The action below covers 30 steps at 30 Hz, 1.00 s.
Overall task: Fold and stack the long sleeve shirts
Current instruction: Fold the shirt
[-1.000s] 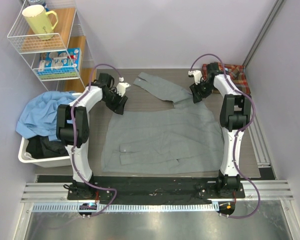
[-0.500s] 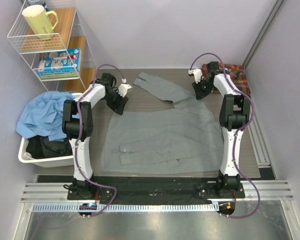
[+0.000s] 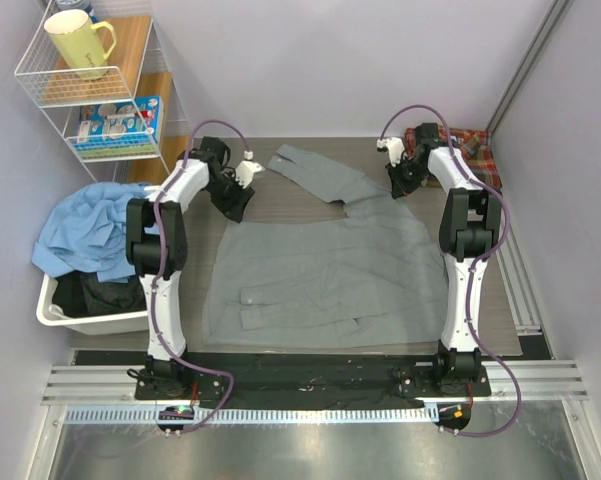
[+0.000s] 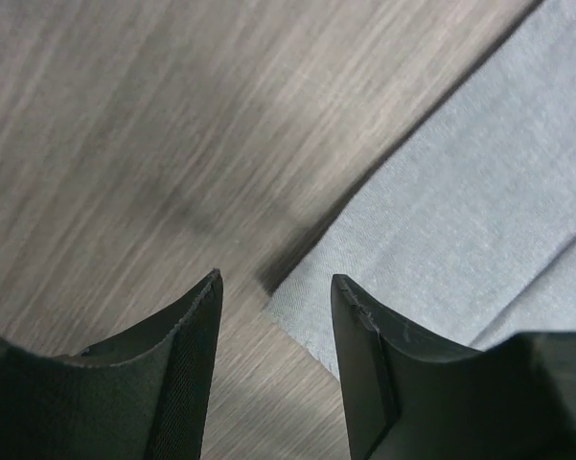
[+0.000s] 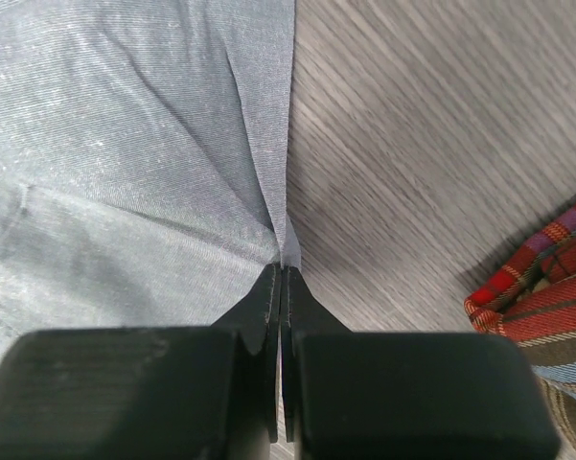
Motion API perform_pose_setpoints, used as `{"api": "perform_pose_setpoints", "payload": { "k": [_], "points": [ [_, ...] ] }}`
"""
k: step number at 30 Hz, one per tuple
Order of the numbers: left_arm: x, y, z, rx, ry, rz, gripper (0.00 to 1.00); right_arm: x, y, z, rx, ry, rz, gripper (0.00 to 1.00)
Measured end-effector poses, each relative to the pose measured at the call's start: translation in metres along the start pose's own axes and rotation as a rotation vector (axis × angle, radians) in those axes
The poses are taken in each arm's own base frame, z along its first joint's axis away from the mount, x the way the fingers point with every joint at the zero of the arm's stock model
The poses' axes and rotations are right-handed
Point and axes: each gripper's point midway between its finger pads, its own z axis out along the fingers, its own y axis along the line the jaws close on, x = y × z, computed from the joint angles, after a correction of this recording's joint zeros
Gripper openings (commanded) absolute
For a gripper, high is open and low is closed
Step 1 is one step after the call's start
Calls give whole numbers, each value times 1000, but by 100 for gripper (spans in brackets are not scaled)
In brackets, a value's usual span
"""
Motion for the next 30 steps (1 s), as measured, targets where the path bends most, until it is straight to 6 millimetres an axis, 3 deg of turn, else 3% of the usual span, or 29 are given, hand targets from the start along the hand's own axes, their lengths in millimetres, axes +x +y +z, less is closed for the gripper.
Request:
{"api": "perform_pose_setpoints", "payload": {
  "k": [11, 17, 22, 25, 30],
  "points": [
    [18, -10, 6, 60, 58, 23, 42, -11, 0, -13, -44, -57, 39, 1],
    [26, -10, 15, 84, 84, 34, 30, -15, -4, -21, -48, -76, 49, 1],
    [25, -8, 13, 85, 83, 48, 15, -18, -5, -25, -46, -80, 54, 1],
    [23, -7, 11, 83, 80, 46, 1, -25, -7, -30, -37, -93, 58, 1],
    [18, -6, 6, 92, 64, 42, 0, -45, -13, -43, -16, -142, 59, 1]
  ]
}}
